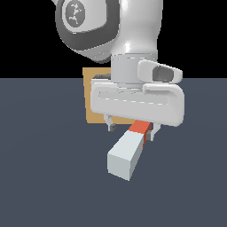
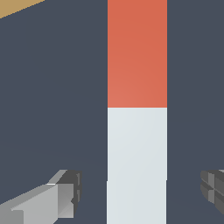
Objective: Insert the peg into the horizontal hole in a box.
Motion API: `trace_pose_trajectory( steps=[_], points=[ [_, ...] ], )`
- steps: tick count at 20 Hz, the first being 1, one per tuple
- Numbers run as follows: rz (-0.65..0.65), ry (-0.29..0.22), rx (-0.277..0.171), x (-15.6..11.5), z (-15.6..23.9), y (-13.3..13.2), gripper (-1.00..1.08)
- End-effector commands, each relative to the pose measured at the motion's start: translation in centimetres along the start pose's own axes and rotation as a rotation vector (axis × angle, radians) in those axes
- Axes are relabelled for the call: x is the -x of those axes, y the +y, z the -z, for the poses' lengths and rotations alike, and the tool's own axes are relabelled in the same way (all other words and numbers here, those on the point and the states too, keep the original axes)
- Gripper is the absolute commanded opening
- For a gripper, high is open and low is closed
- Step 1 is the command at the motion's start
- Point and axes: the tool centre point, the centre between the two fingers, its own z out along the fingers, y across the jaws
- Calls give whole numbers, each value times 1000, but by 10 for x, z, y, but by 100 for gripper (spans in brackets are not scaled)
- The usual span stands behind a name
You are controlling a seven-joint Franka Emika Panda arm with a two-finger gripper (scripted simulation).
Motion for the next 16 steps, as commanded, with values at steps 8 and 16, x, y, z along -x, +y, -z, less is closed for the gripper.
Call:
trace_pose_trajectory(
  steps=[8,16],
  points=[
    [-3,1,0,0,-36,-1,100],
    [-4,1,1,0,-50,1,-100]
  ],
)
